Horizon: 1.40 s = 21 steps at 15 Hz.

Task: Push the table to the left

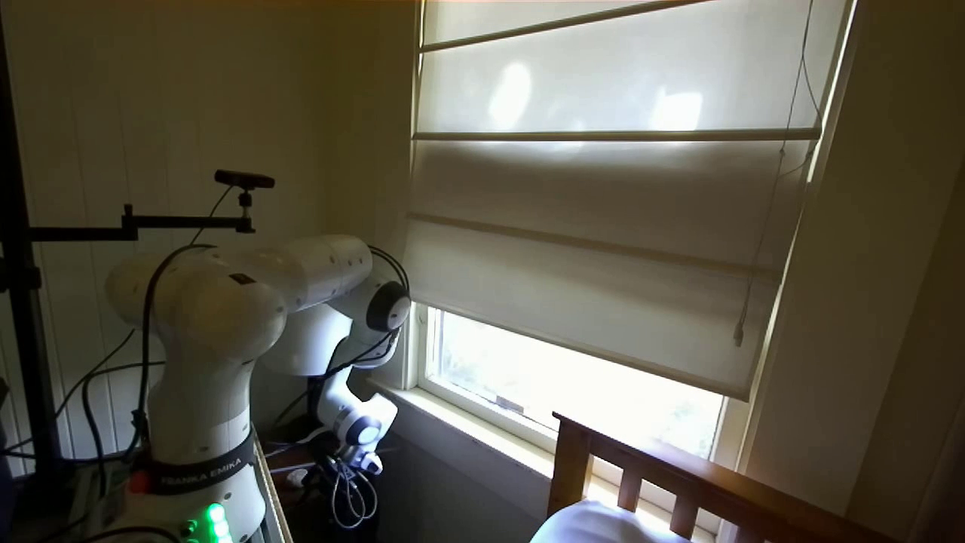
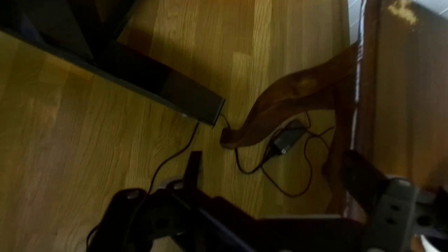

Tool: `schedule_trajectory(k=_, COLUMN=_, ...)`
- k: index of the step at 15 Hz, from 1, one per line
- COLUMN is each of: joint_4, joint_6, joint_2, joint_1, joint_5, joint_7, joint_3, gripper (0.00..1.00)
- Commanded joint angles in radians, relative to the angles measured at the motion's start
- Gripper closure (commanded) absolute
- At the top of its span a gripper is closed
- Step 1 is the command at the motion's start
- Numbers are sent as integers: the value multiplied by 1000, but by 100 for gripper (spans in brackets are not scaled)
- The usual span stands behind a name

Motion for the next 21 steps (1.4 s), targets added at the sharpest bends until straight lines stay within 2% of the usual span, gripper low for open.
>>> schedule_trajectory(k=1, joint_4=-74, joint_6=256, joint_2=-18, joint_1=27, joint_5=-56, joint_7=68, joint_3=-18, gripper=0)
schedule_trajectory(k=5, joint_4=-151, joint_6=503, joint_2=-48, joint_1=143, joint_5=-79, joint_7=170, joint_3=-117, gripper=0)
schedule_trajectory(k=8, joint_4=-175, joint_6=690, joint_2=-40, joint_1=275, joint_5=-25, joint_7=245, joint_3=-205, gripper=0)
schedule_trajectory(k=10, joint_4=-184, joint_6=790, joint_2=-32, joint_1=338, joint_5=27, joint_7=272, joint_3=-238, gripper=0)
schedule_trajectory(k=12, joint_4=-191, joint_6=843, joint_2=-29, joint_1=402, joint_5=88, joint_7=281, joint_3=-265, gripper=0)
schedule_trajectory(k=15, joint_4=-208, joint_6=885, joint_2=-37, joint_1=462, joint_5=178, joint_7=278, joint_3=-282, gripper=0)
schedule_trajectory(k=18, joint_4=-210, joint_6=891, joint_2=-40, joint_1=481, joint_5=240, joint_7=278, joint_3=-280, gripper=0)
schedule_trajectory(k=21, joint_4=-197, joint_6=888, joint_2=-35, joint_1=458, joint_5=238, joint_7=268, joint_3=-253, gripper=0)
